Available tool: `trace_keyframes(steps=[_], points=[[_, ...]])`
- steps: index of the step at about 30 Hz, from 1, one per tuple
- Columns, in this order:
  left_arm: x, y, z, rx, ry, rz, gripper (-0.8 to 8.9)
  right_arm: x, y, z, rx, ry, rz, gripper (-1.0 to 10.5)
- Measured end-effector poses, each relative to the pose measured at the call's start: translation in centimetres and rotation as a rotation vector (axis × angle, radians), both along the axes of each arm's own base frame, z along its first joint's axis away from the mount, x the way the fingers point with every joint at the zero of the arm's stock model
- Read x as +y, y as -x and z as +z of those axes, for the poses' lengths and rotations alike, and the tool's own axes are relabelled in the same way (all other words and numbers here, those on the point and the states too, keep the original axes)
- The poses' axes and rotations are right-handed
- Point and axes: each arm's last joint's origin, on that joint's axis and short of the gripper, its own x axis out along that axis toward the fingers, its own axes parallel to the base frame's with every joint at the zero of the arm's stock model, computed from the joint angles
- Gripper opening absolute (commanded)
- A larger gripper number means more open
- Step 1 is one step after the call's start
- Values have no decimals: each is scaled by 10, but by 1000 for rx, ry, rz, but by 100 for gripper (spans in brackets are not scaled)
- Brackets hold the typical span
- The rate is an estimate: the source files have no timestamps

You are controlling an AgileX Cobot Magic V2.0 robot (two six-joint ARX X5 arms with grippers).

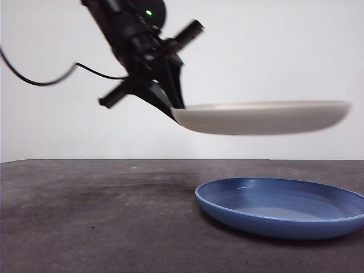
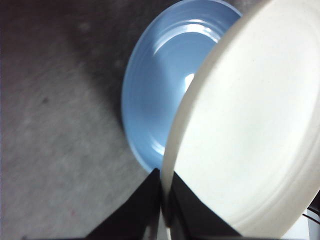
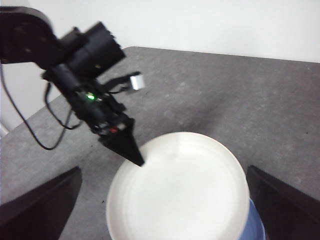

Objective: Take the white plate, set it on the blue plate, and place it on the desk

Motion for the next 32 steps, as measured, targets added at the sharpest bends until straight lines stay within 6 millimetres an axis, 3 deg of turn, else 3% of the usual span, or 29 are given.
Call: trace_keyframes(steps=[12, 21, 32], points=[[-45, -14, -44, 90, -75, -62, 13, 0, 0, -1, 6, 3, 0, 575], [-48, -19, -58, 83, -134, -49, 13, -1, 2, -1, 26, 11, 0, 575], [-48, -21, -59, 54, -162, -39, 13, -13, 22, 24, -30, 78, -96, 575]])
